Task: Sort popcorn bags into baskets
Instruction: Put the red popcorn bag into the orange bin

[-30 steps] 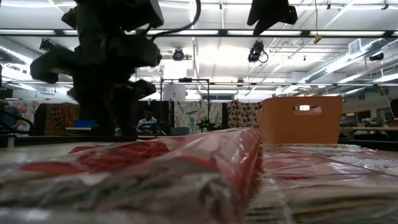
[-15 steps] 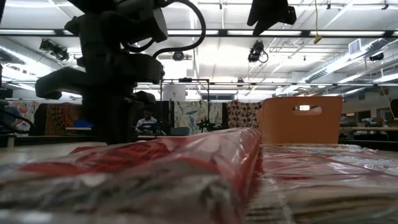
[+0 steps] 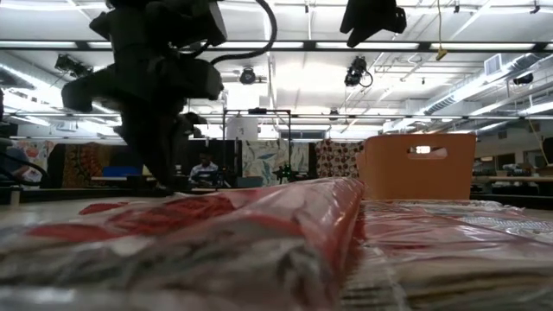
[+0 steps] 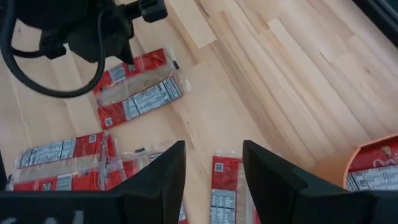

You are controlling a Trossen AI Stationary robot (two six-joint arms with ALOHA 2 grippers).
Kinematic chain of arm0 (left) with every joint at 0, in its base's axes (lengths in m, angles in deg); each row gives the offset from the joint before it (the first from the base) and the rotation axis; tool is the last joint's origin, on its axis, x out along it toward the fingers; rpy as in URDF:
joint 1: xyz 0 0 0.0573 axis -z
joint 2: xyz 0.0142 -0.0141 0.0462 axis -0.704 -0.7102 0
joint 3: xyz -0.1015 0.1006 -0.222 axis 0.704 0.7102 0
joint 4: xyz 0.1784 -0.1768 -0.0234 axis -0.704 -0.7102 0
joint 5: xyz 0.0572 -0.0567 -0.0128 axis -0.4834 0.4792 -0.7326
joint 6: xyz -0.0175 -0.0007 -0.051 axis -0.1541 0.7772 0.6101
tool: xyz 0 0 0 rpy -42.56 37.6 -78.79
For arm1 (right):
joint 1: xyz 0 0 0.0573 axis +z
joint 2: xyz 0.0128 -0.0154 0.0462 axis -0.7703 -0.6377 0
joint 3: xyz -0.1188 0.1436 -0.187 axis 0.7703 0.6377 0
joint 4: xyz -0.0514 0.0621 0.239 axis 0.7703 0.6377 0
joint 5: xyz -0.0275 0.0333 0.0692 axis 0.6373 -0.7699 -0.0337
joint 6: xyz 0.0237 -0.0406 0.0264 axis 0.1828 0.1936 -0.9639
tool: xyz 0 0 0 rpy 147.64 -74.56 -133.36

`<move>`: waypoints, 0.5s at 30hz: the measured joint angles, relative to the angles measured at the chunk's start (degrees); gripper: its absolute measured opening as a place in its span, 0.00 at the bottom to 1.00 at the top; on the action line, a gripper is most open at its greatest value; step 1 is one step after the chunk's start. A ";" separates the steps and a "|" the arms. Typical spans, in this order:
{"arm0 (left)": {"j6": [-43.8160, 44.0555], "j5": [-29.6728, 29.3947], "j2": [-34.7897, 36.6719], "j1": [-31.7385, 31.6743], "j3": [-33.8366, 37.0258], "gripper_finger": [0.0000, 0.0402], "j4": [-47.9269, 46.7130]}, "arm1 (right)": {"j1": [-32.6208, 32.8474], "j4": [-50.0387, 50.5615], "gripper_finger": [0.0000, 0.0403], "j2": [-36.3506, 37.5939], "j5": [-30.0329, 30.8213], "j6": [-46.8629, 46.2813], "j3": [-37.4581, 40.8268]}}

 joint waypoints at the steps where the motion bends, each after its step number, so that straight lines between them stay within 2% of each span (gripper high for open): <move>1: 0.01 0.39 0.78 -0.48 0.02 0.01 -0.18 | 0.00 -0.29 0.41 0.00 0.25 0.28 0.00; 10: 0.77 2.05 8.32 -4.27 -0.01 0.00 0.31 | 0.00 -2.69 0.41 0.00 1.44 3.90 0.00; 15: 8.24 6.08 9.06 -6.34 -0.09 0.05 -0.02 | -0.80 -2.67 0.41 0.00 2.32 4.02 0.00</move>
